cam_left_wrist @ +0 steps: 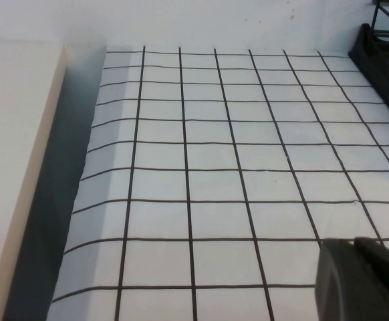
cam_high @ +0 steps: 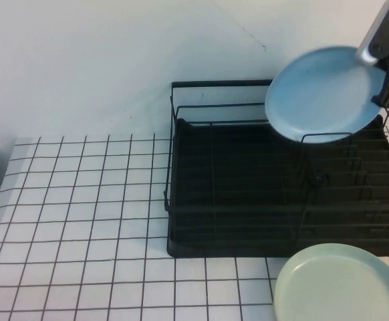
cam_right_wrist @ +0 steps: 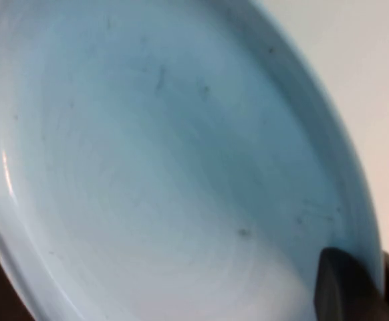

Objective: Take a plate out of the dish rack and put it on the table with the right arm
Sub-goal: Grasp the plate from the shelf, then place the plate from the table

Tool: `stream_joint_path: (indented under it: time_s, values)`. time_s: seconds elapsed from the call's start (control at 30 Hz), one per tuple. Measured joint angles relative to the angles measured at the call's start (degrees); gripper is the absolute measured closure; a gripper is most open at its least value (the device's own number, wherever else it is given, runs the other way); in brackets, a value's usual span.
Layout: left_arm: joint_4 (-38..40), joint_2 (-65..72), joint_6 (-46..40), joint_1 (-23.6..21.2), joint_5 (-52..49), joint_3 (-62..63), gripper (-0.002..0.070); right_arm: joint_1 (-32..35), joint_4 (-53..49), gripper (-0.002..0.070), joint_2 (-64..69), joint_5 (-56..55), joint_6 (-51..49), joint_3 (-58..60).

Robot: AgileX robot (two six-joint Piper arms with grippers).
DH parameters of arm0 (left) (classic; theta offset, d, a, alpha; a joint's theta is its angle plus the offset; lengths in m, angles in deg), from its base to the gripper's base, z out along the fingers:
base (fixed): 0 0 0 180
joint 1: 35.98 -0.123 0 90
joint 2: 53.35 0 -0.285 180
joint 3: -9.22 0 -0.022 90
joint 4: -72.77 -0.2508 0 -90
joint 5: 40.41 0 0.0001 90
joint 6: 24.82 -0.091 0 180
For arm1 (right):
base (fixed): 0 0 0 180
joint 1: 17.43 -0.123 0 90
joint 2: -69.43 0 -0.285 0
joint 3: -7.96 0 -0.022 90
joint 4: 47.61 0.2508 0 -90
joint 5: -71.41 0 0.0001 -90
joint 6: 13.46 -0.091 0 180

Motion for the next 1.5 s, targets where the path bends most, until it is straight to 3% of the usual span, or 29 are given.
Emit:
stream_joint_path:
  time_s: [0.27,0.5,0.63,0.77,0.9,1.13,1.4,1.5]
  values:
    - [0.00,0.00,0.00,0.00,0.00,0.00,0.0678,0.00,1.27,0.0650,-11.70,2.47,-6.68,0.00]
    - [0.00,0.00,0.00,0.00,0.00,0.00,0.0678,0.00,-3.74,0.0650,-23.96,20.78,-34.03,-0.28]
    - [0.00,0.00,0.00,0.00,0.00,0.00,0.0678,-0.05,-16.77,0.0650,-27.82,38.95,-55.83,-0.19]
    - [0.00,0.00,0.00,0.00,0.00,0.00,0.0678,-0.05,-27.61,0.0651,-28.41,49.30,-65.77,5.98]
    - [0.00,0.00,0.00,0.00,0.00,0.00,0.0678,-0.05,-28.29,0.0651,-30.78,47.66,-66.60,17.84]
    - [0.00,0.00,0.00,0.00,0.00,0.00,0.0678,-0.05,-28.29,0.0652,-32.25,33.34,-66.60,33.90]
    - [0.00,0.00,0.22,0.00,0.00,0.00,0.0678,-0.05,-28.39,0.0646,-27.79,28.71,-66.60,36.01]
    - [0.00,0.00,0.22,0.00,0.00,0.00,0.0678,-0.05,-28.39,0.0601,-26.63,27.88,-66.87,36.01]
